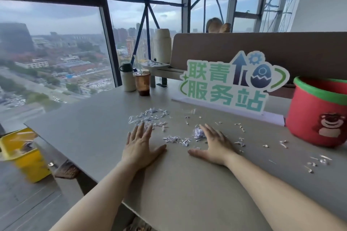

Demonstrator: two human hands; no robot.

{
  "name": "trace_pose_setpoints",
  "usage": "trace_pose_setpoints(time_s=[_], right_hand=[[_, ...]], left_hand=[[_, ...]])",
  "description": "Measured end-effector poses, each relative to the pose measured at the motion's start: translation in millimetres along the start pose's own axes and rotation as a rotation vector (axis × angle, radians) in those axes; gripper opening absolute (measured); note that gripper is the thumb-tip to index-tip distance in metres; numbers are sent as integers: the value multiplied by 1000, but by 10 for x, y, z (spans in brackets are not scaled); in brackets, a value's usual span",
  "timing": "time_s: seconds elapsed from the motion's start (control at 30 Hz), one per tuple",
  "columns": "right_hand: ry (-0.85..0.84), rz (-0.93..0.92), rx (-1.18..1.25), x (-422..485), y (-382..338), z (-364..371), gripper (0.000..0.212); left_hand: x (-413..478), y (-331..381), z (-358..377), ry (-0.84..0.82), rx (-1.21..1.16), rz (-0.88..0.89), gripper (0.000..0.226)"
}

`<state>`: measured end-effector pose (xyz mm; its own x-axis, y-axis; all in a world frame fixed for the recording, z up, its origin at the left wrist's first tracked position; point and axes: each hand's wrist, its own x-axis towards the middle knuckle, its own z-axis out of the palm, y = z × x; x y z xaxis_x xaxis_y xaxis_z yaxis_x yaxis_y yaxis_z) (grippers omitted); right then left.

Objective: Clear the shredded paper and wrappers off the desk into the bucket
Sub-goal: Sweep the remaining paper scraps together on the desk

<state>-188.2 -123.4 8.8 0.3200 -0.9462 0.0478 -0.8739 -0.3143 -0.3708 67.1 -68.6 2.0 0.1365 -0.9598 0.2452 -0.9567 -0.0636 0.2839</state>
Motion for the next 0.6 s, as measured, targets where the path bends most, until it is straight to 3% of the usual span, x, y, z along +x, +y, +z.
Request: trace_pose_setpoints(time_s=[0.3, 0.6], right_hand=[[-17, -4, -26, 833, -167, 118, 123], [-44, -55, -53, 1493, -218, 164, 121]], left_hand=[[678, -119, 155, -22, 55, -35, 98], [1317, -229, 290, -88, 46, -19, 99]])
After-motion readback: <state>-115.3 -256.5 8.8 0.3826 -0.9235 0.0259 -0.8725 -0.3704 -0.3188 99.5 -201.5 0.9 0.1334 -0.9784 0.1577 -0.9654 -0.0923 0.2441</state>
